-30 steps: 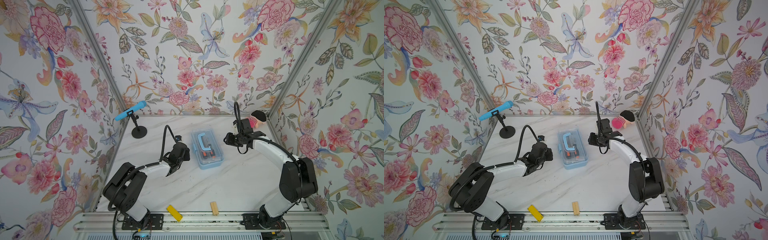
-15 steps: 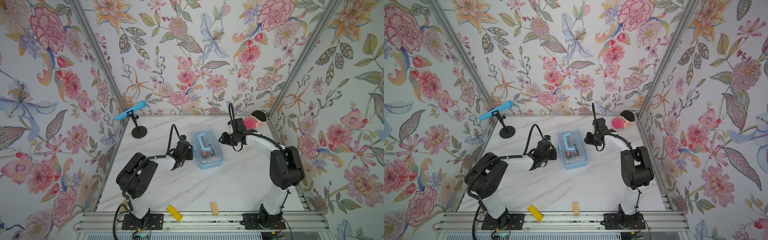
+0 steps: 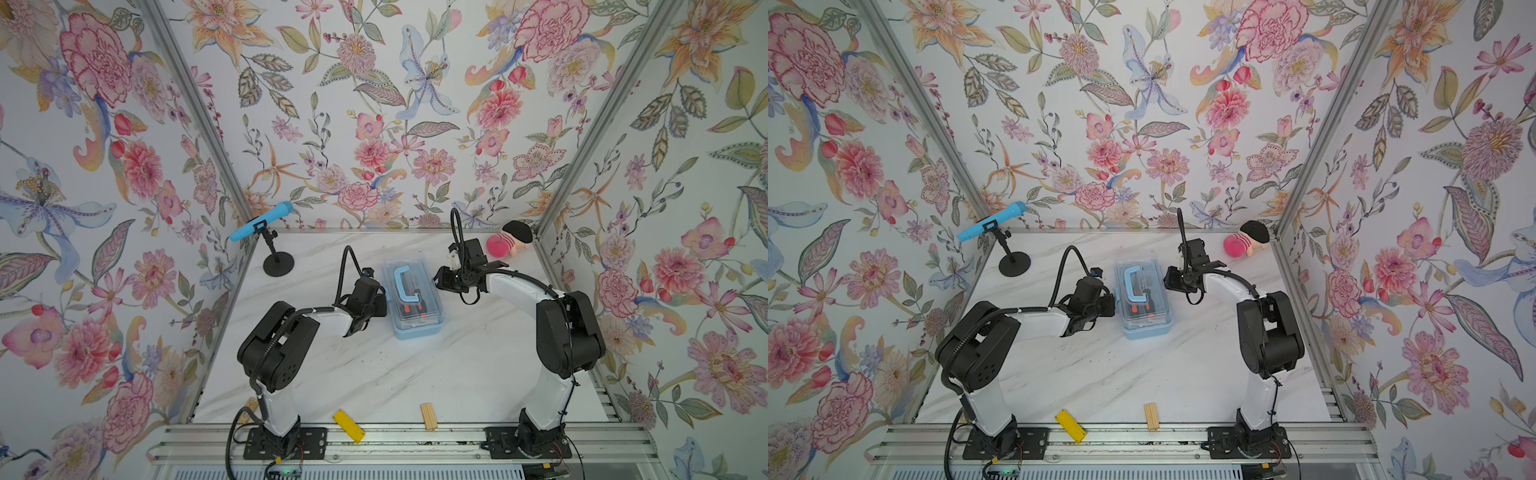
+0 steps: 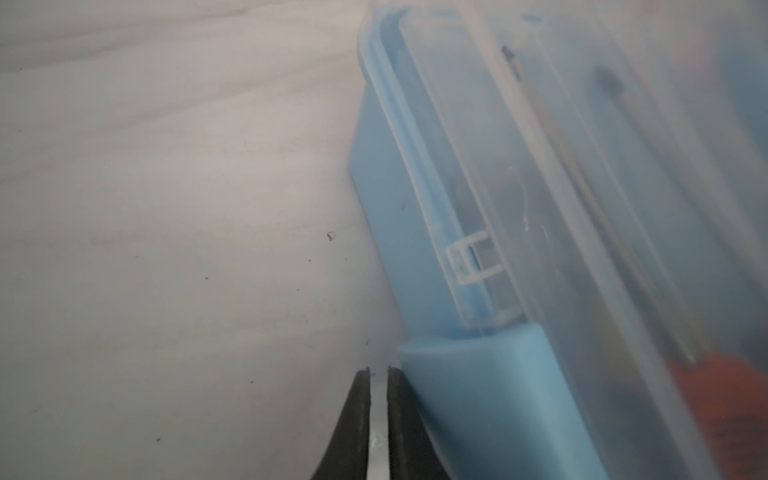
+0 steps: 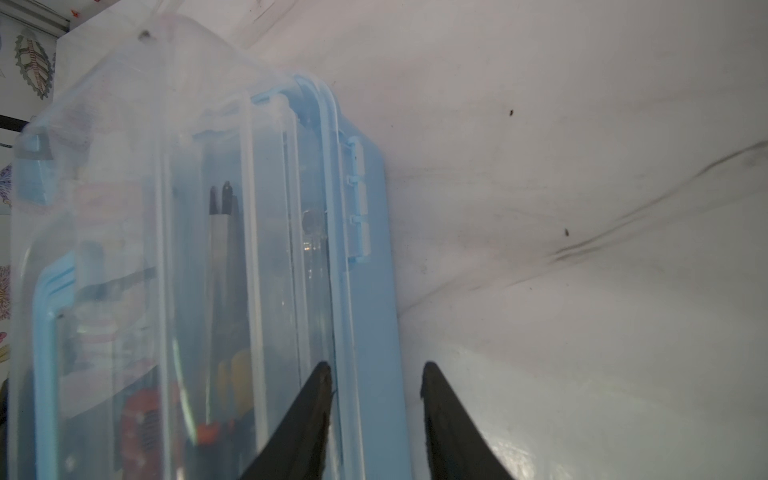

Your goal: Pack the tool kit

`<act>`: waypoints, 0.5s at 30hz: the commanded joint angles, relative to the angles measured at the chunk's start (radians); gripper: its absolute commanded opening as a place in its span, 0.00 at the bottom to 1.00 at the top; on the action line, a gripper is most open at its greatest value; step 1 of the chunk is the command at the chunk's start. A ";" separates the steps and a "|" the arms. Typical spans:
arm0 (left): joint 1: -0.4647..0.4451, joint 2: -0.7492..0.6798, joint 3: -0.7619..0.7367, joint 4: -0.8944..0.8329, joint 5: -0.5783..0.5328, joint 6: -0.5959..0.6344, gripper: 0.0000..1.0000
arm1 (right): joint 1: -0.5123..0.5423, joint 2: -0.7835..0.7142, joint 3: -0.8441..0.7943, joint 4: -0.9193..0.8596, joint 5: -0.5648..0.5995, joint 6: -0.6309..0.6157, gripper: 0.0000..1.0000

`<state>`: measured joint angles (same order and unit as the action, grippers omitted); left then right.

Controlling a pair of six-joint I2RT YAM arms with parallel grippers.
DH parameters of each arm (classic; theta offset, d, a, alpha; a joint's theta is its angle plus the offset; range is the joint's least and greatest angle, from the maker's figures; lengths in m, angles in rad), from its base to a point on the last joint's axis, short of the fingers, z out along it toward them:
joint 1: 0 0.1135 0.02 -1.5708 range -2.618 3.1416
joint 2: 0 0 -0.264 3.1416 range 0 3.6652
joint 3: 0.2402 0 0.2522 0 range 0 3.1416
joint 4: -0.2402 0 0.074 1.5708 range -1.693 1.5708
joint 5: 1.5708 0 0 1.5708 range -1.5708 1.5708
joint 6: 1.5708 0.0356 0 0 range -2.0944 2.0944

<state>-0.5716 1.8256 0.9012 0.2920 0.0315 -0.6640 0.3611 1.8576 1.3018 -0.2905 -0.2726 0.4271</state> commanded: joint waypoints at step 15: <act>-0.010 0.064 -0.071 0.437 0.186 -0.066 0.10 | 0.112 0.015 -0.132 0.176 -0.256 0.053 0.38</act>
<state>-0.5495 1.8671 0.8310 0.5350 0.0723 -0.6952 0.3695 1.8404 1.2087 -0.1177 -0.3126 0.4606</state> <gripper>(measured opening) 0.099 0.378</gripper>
